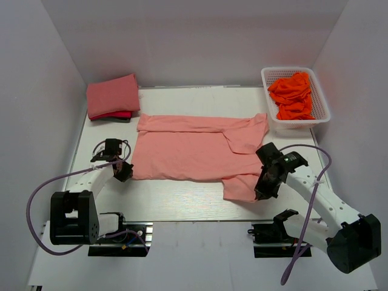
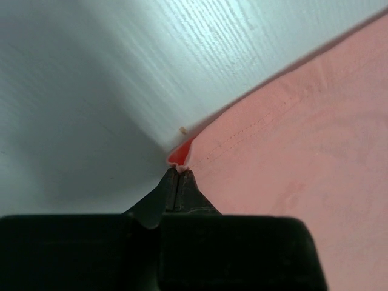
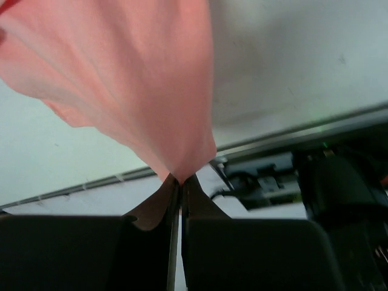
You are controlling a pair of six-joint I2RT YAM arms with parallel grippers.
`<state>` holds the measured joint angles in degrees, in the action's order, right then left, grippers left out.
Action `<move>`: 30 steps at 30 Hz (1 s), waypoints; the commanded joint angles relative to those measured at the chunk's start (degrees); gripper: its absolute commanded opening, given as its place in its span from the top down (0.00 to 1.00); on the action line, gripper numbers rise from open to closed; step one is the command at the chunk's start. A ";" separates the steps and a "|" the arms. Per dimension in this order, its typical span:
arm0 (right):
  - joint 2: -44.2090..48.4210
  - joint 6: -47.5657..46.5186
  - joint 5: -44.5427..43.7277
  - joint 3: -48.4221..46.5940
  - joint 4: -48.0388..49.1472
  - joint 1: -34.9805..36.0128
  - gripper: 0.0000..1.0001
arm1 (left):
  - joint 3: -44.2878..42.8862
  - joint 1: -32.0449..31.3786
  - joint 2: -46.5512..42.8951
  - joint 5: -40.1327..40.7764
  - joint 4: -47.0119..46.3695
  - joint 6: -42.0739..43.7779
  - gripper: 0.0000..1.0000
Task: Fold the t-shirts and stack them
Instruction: Grap the side of the flattened tshirt closest away from the robot with both arms
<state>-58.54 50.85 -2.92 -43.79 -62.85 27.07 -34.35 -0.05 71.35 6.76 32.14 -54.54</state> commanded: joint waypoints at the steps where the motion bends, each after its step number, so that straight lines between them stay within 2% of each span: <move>1: -0.26 0.40 -0.17 -4.01 -12.29 -0.09 1.00 | -2.21 0.05 -0.69 2.55 4.06 -1.18 1.00; 7: -6.49 -4.70 2.39 -1.92 -10.72 0.18 1.00 | -2.83 0.05 -0.16 2.02 4.25 -1.18 1.00; 12: -8.69 -9.89 7.92 -3.49 -0.62 0.09 1.00 | -6.69 -0.65 -0.69 2.02 4.25 0.57 1.00; 17: -12.82 -16.13 10.12 -11.75 2.90 -0.26 1.00 | -12.58 -0.65 -0.08 -0.79 2.84 3.74 1.00; 22: -20.46 -18.94 12.23 -22.18 1.42 -1.93 1.00 | -19.08 -0.65 5.01 -1.84 2.84 4.79 1.00; 30: -27.85 -20.09 11.36 -34.07 0.88 -10.63 1.00 | -32.70 0.05 19.86 -4.83 1.17 6.20 1.00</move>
<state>-85.73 32.10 8.34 -73.10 -61.54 18.79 -62.87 -0.43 88.77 3.33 34.24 -49.60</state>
